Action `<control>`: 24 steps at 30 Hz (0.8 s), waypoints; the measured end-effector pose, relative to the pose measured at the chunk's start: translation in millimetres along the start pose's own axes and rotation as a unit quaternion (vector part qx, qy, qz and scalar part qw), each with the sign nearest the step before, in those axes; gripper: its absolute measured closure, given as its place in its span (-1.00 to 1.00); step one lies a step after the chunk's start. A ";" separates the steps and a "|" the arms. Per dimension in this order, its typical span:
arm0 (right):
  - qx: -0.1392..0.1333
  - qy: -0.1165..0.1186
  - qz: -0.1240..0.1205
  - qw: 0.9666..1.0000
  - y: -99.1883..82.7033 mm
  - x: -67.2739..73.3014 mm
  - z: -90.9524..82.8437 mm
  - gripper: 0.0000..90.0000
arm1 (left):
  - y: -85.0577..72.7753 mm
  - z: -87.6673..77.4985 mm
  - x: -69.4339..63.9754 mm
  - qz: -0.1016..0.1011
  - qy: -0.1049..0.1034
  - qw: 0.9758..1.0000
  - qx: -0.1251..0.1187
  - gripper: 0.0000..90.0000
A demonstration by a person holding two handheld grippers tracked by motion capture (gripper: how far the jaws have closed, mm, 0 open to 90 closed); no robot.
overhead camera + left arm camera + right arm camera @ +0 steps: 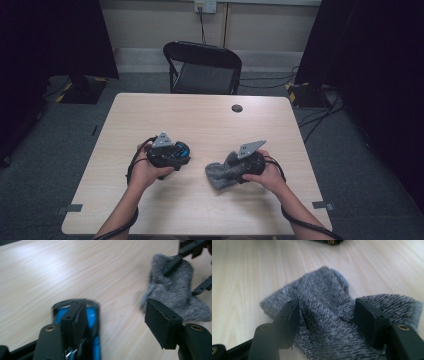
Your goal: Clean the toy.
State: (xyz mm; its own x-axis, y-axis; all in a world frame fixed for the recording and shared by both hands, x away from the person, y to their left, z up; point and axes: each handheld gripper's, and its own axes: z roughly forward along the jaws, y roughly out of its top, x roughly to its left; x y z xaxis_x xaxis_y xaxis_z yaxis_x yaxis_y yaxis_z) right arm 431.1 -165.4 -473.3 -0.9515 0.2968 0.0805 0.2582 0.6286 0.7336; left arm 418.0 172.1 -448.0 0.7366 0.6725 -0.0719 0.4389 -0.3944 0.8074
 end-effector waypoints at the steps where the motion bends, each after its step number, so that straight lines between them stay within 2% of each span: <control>1: 0.003 -0.001 0.000 1.000 -2.6 0.0 3.0 -0.15 | -3.1 -0.8 3.2 -0.005 0.006 1.000 0.002 -0.30; 3: 0.014 -0.006 -0.002 1.000 -8.4 -0.4 8.3 -0.13 | -9.2 -0.8 10.5 -0.009 0.015 1.000 0.011 -0.37; 5: 0.010 -0.010 0.004 1.000 -12.8 -0.9 11.8 -0.11 | -14.7 1.2 17.5 -0.011 0.024 0.999 0.022 -0.42; 11: 0.000 -0.020 0.005 1.000 -16.4 0.9 13.7 -0.08 | -25.0 19.2 31.7 -0.028 0.021 0.999 0.030 -0.49; 13: -0.006 -0.020 0.009 1.000 -18.2 0.2 13.9 -0.07 | -26.0 26.9 32.3 -0.028 0.018 0.999 0.033 -0.51; 17: -0.018 -0.019 0.013 1.000 -21.4 -0.3 14.0 -0.06 | -25.8 36.4 32.6 -0.013 0.019 0.999 0.042 -0.58; 21: -0.022 -0.020 0.014 0.999 -22.5 -0.7 13.9 -0.03 | -29.2 40.3 32.8 -0.015 0.018 0.999 0.048 -0.58; 23: -0.022 -0.021 0.012 0.999 -22.7 -0.3 14.0 -0.02 | -31.0 40.8 32.8 -0.004 0.023 0.998 0.055 -0.59; 24: -0.022 -0.022 0.010 0.999 -22.8 -0.1 14.0 -0.01 | -32.1 41.5 32.2 -0.009 0.021 0.998 0.055 -0.60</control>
State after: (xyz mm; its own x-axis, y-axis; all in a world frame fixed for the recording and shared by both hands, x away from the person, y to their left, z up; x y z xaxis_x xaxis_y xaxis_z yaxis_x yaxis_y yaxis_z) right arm 427.6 -169.7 -499.5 -0.9379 0.3406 0.0662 0.2682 0.5905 0.7612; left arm 449.0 180.4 -500.5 0.7067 0.7051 -0.0585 0.5073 -0.4473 0.7366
